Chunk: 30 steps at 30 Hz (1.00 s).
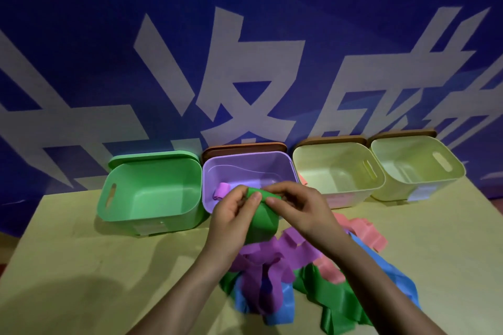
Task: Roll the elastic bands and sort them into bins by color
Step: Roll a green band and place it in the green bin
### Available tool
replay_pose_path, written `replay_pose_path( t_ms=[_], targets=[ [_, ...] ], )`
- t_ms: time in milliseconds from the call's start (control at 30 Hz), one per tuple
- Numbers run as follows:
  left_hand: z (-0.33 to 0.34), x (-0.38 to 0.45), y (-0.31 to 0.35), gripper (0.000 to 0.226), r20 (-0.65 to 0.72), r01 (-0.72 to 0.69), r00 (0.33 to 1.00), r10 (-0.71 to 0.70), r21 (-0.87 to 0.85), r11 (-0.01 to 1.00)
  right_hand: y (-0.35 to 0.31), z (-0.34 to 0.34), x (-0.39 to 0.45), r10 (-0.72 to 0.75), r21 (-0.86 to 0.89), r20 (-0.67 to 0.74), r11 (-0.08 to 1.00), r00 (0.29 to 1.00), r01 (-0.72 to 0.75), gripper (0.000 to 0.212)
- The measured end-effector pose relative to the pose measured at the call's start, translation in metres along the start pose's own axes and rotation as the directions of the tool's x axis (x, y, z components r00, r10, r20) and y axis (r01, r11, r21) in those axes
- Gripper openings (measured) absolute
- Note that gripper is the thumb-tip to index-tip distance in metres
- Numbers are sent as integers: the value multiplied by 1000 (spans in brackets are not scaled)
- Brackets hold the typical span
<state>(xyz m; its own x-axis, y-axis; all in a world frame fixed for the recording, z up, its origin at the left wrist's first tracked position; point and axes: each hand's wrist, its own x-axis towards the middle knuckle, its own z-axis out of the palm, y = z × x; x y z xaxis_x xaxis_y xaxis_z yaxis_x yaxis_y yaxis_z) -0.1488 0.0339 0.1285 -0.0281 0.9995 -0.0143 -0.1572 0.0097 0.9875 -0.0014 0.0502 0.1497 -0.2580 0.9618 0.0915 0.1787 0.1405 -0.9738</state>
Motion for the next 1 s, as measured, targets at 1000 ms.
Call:
replay_pose_path(
  t_ms=[1000],
  targets=[
    [-14,-46,35,40,-156,-12,987,34,140,990,-23,40,-19,-177,-68,-135,983,975,169,8]
  ],
)
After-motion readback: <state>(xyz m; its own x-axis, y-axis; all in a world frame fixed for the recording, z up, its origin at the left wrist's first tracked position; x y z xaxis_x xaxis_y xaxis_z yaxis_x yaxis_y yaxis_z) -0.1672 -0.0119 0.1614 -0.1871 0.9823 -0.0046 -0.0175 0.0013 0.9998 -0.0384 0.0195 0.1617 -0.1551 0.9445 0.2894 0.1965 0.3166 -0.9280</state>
